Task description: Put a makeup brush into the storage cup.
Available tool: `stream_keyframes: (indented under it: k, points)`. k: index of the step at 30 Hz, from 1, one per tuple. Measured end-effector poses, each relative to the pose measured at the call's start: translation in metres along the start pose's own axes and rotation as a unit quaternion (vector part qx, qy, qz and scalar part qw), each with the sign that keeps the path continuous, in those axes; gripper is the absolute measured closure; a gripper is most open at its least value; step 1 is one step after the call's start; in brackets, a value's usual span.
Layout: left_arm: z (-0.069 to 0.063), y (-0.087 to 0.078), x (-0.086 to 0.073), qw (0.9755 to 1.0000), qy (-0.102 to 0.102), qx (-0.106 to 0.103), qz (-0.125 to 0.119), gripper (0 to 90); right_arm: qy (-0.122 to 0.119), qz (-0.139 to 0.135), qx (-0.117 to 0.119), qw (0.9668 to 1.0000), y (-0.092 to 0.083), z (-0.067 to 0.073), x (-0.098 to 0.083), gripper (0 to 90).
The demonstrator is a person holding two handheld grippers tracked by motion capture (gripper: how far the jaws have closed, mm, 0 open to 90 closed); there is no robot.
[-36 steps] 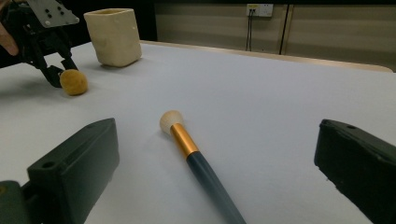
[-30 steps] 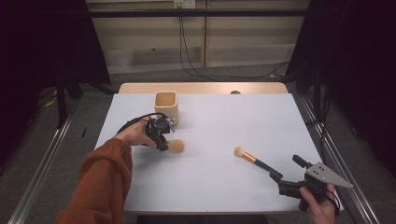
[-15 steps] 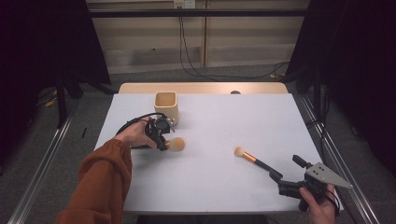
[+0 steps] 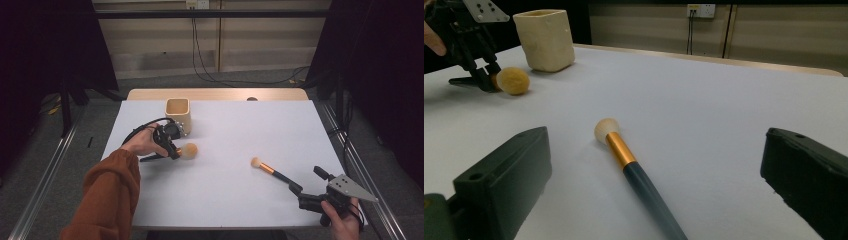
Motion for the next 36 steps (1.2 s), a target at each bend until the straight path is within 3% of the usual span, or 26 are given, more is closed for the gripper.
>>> stream_keyframes:
  k: [2, 3, 5, 6, 7, 11, 18, 20, 25, 26, 27, 28, 29, 34, 36]
  points:
    - [0.0, -0.004, 0.001, 1.0, 0.002, -0.003, -0.005, 66.4, 0.0, 0.0, 0.0, 1.0, 0.0, 0.0, 0.0, 0.0]
    - [-0.002, -0.003, 0.002, 0.9997, -0.011, -0.005, -0.023, 66.4, 0.0, 0.0, 0.0, 1.0, 0.0, 0.0, 0.0, 0.0]
    - [-0.003, -0.007, 0.003, 0.9996, -0.01, -0.007, -0.025, 66.4, -0.001, 0.0, 0.0, 1.0, 0.0, 0.0, 0.0, 0.0]
    - [-0.005, -0.01, 0.005, 0.9987, -0.022, -0.01, -0.046, 66.4, -0.001, 0.0, 0.0, 1.0, 0.0, 0.0, 0.0, 0.0]
    - [-0.005, -0.01, 0.005, 0.9987, -0.022, -0.01, -0.046, 66.4, -0.001, 0.0, 0.0, 1.0, 0.0, 0.0, 0.0, 0.0]
    - [-0.007, -0.018, 0.008, 0.9955, -0.035, -0.016, -0.087, 66.4, -0.001, -0.001, -0.001, 1.0, 0.0, 0.0, 0.0, 0.0]
    - [-0.009, -0.028, 0.006, 0.9902, -0.047, -0.022, -0.129, 66.4, -0.001, -0.001, -0.001, 1.0, -0.001, 0.0, 0.0, 0.0]
    - [-0.01, -0.032, 0.007, 0.9848, -0.061, -0.025, -0.161, 66.4, -0.001, -0.001, -0.002, 1.0, 0.0, 0.0, 0.0, 0.0]
    - [-0.009, -0.039, 0.003, 0.9818, -0.06, -0.018, -0.179, 66.4, -0.001, 0.0, -0.002, 1.0, 0.0, 0.0, 0.0, 0.0]
    - [-0.009, -0.04, 0.003, 0.9797, -0.062, -0.014, -0.19, 66.4, -0.001, 0.0, -0.002, 1.0, 0.0, 0.0, 0.0, 0.0]
    - [-0.01, -0.041, 0.004, 0.9754, -0.072, -0.012, -0.208, 66.4, -0.001, -0.001, -0.002, 1.0, 0.0, 0.0, 0.0, 0.0]
    - [-0.009, -0.042, 0.003, 0.9735, -0.072, -0.016, -0.217, 66.4, -0.001, 0.0, -0.002, 1.0, 0.0, 0.0, 0.0, 0.0]
    - [-0.009, -0.043, 0.002, 0.9738, -0.069, -0.014, -0.216, 66.4, -0.001, 0.0, -0.003, 1.0, 0.0, 0.0, 0.0, 0.0]
    - [-0.011, -0.047, -0.001, 0.9685, -0.064, -0.007, -0.241, 66.4, -0.001, 0.0, -0.003, 1.0, 0.0, 0.0, 0.0, 0.0]
    - [-0.013, -0.051, 0.0, 0.963, -0.064, 0.0, -0.262, 66.4, -0.001, 0.0, -0.003, 1.0, 0.0, 0.0, 0.0, 0.0]
Point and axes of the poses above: each handheld gripper's, and its own axes: y roughly forward along the jaws, x roughly out of its top, z roughly to its left, the point moved 7 cm from there along y, roughly forward along the jaws, and after that the axes turned 12 degrees about -x, right-handed, at the moved point
